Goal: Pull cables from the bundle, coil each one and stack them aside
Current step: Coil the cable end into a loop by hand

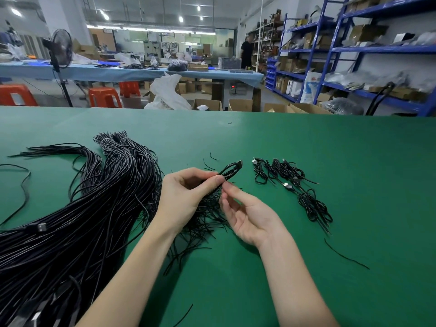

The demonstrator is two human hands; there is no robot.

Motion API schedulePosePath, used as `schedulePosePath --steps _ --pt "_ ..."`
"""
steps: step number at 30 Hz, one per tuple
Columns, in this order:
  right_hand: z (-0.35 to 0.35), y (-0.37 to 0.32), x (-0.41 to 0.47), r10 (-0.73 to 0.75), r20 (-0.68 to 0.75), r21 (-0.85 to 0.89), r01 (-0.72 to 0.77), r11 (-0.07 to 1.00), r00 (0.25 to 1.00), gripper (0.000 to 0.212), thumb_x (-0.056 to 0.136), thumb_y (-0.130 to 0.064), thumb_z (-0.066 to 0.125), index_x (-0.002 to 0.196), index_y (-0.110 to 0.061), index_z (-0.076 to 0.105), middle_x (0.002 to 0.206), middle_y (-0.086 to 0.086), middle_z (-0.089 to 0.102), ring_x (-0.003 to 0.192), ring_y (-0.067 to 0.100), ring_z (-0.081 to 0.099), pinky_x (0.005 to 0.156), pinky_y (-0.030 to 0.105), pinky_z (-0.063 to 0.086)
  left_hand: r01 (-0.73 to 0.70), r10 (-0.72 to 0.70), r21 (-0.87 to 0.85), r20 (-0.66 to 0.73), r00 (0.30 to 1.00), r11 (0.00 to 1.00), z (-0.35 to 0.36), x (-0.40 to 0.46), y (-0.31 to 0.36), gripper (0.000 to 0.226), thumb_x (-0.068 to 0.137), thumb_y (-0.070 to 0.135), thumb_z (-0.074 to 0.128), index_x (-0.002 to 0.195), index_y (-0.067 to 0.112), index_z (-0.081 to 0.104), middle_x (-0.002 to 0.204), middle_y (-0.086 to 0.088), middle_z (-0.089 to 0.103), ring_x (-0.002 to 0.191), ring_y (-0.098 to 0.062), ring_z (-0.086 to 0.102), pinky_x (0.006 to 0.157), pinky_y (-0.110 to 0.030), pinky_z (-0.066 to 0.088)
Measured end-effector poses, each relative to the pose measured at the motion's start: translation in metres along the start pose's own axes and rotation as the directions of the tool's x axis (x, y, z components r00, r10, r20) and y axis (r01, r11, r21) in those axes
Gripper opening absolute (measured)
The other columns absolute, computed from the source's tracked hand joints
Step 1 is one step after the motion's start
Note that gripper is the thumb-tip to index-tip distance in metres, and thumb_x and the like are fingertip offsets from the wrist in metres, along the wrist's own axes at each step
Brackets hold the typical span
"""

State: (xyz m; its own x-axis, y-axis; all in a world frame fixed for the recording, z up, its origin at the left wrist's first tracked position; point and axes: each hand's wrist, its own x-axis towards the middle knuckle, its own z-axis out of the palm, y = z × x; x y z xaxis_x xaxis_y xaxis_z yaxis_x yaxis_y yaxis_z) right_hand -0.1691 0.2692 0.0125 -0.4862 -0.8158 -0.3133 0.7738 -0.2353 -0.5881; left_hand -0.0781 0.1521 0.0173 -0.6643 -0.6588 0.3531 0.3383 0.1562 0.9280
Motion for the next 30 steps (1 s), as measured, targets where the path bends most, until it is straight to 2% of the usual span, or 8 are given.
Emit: schedulePosePath --steps 7,10,12,15,18,22,26,30 --pt "-0.001 -0.002 0.002 -0.054 0.011 0.025 0.054 0.998 0.998 0.03 0.061 0.0 0.08 0.09 0.001 0.071 0.077 0.007 0.072 0.063 0.011 0.069 0.054 0.018 0.057 -0.035 0.034 0.082 0.017 0.999 0.996 0.001 0.0 0.0 0.008 0.077 0.012 0.084 0.083 0.01 0.079 0.084 -0.003 0.078 0.08 -0.012 0.074 0.075 -0.017 0.055" --pt "0.001 -0.001 0.004 -0.171 -0.031 -0.091 0.168 0.982 0.985 0.025 0.068 0.003 0.079 0.091 0.004 0.07 0.074 0.007 0.072 0.061 0.01 0.068 0.056 0.018 0.057 0.011 -0.013 0.103 0.015 1.0 0.995 0.001 0.001 -0.001 0.008 0.079 0.015 0.084 0.083 0.011 0.078 0.084 -0.003 0.078 0.079 -0.009 0.073 0.073 -0.014 0.053" --pt "0.002 0.0 0.006 -0.285 -0.085 -0.194 0.265 0.945 0.955 0.015 0.077 0.007 0.078 0.089 0.004 0.071 0.073 0.007 0.072 0.061 0.011 0.068 0.058 0.02 0.058 0.066 -0.069 0.109 0.019 0.997 0.992 0.001 0.002 -0.002 0.01 0.08 0.019 0.084 0.081 0.012 0.077 0.085 -0.005 0.078 0.076 -0.009 0.071 0.071 -0.013 0.051" --pt "0.004 0.003 0.007 -0.436 -0.116 -0.327 0.38 0.865 0.893 0.01 0.079 0.008 0.078 0.081 0.0 0.072 0.069 0.006 0.072 0.059 0.012 0.068 0.058 0.02 0.058 0.27 -0.274 0.059 0.074 0.959 0.961 -0.003 0.007 -0.001 0.019 0.075 0.034 0.085 0.075 0.02 0.073 0.086 -0.013 0.073 0.075 -0.02 0.058 0.07 -0.024 0.048" --pt "0.005 0.005 0.005 -0.5 -0.054 -0.436 0.431 0.79 0.864 0.012 0.081 0.007 0.078 0.08 -0.004 0.072 0.068 0.006 0.072 0.062 0.013 0.069 0.059 0.022 0.059 0.459 -0.429 -0.101 0.225 0.875 0.883 -0.01 0.008 -0.001 0.021 0.071 0.033 0.085 0.074 0.021 0.067 0.091 -0.018 0.06 0.079 -0.025 0.049 0.07 -0.027 0.044" --pt "0.002 0.002 0.002 -0.484 0.07 -0.441 0.462 0.769 0.873 0.012 0.085 0.007 0.074 0.085 -0.005 0.071 0.076 0.005 0.073 0.072 0.015 0.072 0.062 0.024 0.06 0.589 -0.508 -0.2 0.341 0.791 0.783 -0.016 0.007 -0.001 0.015 0.071 0.024 0.083 0.072 0.022 0.068 0.091 -0.009 0.073 0.073 -0.015 0.066 0.067 -0.024 0.055" --pt "-0.002 0.0 0.0 -0.472 0.184 -0.456 0.5 0.737 0.862 0.016 0.085 0.006 0.074 0.082 -0.009 0.073 0.077 0.006 0.072 0.071 0.016 0.072 0.065 0.023 0.06 0.67 -0.553 -0.255 0.403 0.729 0.697 -0.018 0.008 0.0 0.007 0.078 0.016 0.076 0.075 0.016 0.07 0.088 -0.008 0.072 0.074 -0.016 0.066 0.068 -0.024 0.057" --pt "-0.007 -0.002 0.0 -0.517 0.337 -0.535 0.612 0.583 0.787 0.028 0.085 0.004 0.074 0.078 -0.022 0.076 0.077 0.005 0.074 0.069 0.016 0.071 0.067 0.023 0.059 0.705 -0.566 -0.309 0.433 0.702 0.639 -0.017 0.007 0.003 0.005 0.08 0.01 0.071 0.083 0.009 0.067 0.082 -0.011 0.069 0.072 -0.018 0.069 0.066 -0.025 0.06"
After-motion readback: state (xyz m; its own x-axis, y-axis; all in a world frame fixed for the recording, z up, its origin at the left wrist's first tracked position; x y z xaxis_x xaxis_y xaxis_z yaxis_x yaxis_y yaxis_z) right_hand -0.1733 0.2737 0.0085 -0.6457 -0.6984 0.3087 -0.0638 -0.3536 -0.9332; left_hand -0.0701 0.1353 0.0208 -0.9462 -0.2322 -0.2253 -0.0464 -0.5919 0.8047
